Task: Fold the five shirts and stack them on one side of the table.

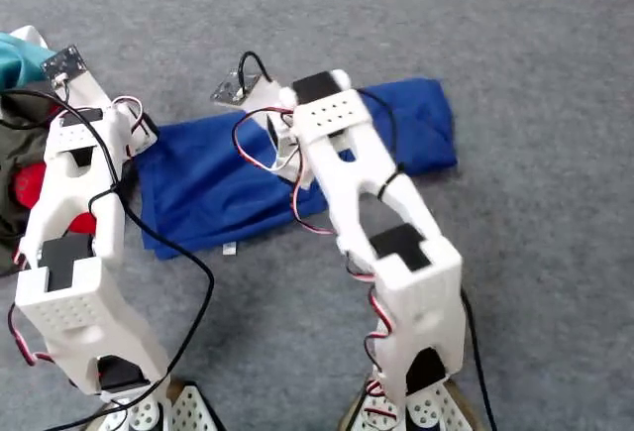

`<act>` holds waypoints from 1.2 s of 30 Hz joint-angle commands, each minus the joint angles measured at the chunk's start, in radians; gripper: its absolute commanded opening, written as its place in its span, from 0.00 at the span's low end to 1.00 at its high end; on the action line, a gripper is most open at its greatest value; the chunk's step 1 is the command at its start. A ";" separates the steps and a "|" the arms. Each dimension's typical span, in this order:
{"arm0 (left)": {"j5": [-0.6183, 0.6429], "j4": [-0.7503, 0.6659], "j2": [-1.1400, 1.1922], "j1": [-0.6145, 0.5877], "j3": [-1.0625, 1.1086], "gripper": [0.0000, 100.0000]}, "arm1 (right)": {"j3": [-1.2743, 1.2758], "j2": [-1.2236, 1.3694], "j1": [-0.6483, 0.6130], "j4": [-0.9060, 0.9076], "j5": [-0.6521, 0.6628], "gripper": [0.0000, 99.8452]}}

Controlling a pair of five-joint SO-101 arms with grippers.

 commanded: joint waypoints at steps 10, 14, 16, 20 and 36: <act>0.002 -0.012 -0.005 -0.014 -0.020 0.20 | -0.071 0.108 0.094 0.087 -0.002 0.00; 0.002 -0.012 -0.005 -0.014 -0.020 0.20 | -0.044 0.111 0.151 0.114 0.054 0.00; 0.002 -0.012 -0.005 -0.014 -0.020 0.20 | -0.021 0.108 0.162 0.112 0.061 0.00; 0.002 -0.012 -0.005 -0.012 -0.020 0.20 | -0.064 0.079 0.156 0.118 0.055 0.00; 0.000 -0.012 -0.004 -0.012 -0.020 0.20 | -0.206 0.200 0.093 0.008 -0.026 0.00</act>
